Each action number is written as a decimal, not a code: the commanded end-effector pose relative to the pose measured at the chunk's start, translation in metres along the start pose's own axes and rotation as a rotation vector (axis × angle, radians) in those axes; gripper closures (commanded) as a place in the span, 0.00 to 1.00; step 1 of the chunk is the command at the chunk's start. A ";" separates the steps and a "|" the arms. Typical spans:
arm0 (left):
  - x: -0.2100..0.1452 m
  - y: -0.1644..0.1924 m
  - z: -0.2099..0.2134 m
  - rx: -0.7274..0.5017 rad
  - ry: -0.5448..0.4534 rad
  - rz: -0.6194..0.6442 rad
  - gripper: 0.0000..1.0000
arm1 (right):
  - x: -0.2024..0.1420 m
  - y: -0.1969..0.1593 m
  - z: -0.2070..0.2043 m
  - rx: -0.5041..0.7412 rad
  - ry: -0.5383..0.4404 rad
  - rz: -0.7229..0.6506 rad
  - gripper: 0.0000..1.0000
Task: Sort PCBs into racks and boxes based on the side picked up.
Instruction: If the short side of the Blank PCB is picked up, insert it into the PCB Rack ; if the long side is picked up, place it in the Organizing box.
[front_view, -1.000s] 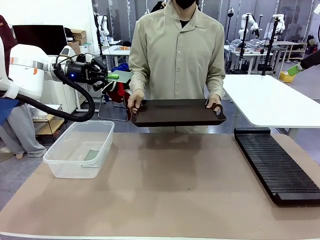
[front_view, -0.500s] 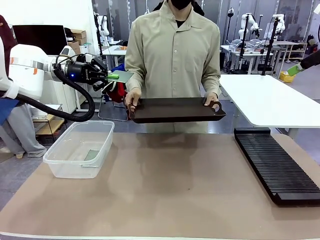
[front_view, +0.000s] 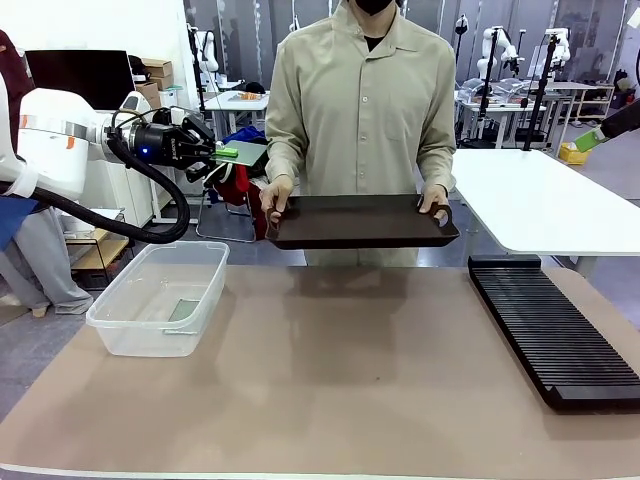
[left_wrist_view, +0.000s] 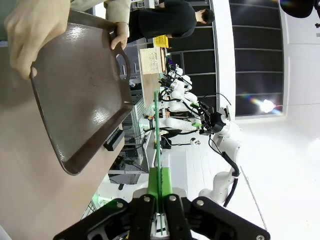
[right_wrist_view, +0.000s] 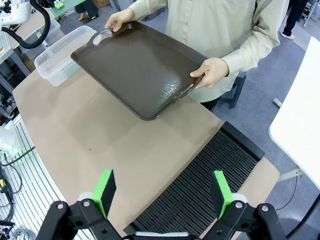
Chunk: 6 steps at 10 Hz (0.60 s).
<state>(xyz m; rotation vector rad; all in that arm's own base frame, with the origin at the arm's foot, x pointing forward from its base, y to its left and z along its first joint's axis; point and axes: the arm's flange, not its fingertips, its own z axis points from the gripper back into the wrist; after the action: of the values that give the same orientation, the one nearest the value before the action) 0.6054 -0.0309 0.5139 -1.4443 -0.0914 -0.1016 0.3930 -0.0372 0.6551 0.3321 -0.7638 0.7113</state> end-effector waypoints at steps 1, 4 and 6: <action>-0.002 -0.004 0.001 0.061 -0.005 0.000 0.97 | -0.002 0.000 -0.001 0.010 0.003 0.003 0.00; -0.007 -0.016 0.010 0.173 0.022 -0.006 0.97 | -0.002 0.000 -0.001 0.010 0.003 0.003 0.00; -0.011 -0.023 0.013 0.264 0.035 -0.014 0.97 | -0.002 0.000 -0.001 0.010 0.003 0.003 0.00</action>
<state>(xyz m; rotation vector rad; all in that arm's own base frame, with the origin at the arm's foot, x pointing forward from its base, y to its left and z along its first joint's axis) 0.5950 -0.0205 0.5308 -1.2420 -0.0948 -0.1408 0.3930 -0.0372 0.6551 0.3321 -0.7638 0.7113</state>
